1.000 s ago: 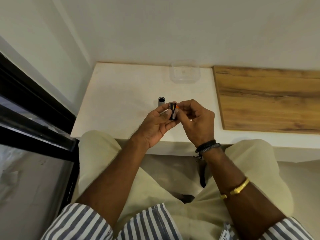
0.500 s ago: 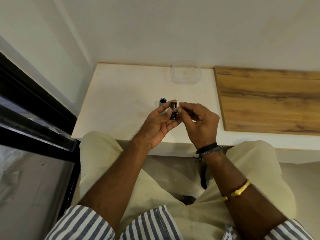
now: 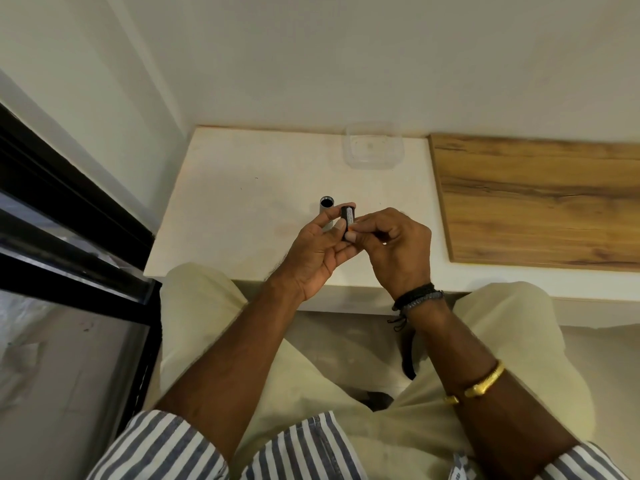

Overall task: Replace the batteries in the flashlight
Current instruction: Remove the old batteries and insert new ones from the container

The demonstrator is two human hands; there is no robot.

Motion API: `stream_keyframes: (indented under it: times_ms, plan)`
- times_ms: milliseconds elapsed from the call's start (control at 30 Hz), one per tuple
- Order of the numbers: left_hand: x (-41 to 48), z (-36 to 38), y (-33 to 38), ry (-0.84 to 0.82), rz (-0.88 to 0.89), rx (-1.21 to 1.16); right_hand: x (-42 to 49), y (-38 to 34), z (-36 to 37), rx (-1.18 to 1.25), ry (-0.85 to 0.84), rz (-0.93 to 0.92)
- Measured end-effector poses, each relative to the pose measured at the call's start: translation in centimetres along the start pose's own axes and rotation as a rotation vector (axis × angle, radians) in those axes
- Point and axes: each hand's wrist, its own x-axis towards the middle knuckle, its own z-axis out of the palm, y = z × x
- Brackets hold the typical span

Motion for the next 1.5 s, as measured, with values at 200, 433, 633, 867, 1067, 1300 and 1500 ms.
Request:
stream_keyframes:
  times_ms: [200, 433, 633, 867, 1067, 1300, 1500]
  plan:
    - [0.1, -0.1, -0.5, -0.007, -0.009, 0.091, 0.7, 0.0, -0.3, 0.085, -0.107, 0.329]
    - [0.6, -0.2, -0.9, 0.015, -0.032, 0.127, 0.2, 0.6, -0.4, 0.1, -0.153, 0.313]
    - [0.7, -0.4, -0.9, 0.041, -0.039, 0.19, 0.3, 1.1, -0.4, 0.042, -0.231, 0.319]
    - [0.8, -0.4, -1.2, 0.002, -0.068, 0.159, 0.3, 2.3, -0.4, 0.142, -0.271, 0.436]
    - [0.9, -0.4, -1.4, 0.065, 0.013, 0.306, 0.5, 2.6, -0.4, 0.314, -0.264, 0.544]
    - [1.5, -0.7, -1.7, 0.465, 0.253, 0.563, 0.5, 3.1, -0.3, 0.547, -0.108, 0.768]
    - [4.1, -2.2, -1.0, 0.675, 0.39, 0.962, 0.8, 2.9, -0.4, 0.829, -0.044, 0.896]
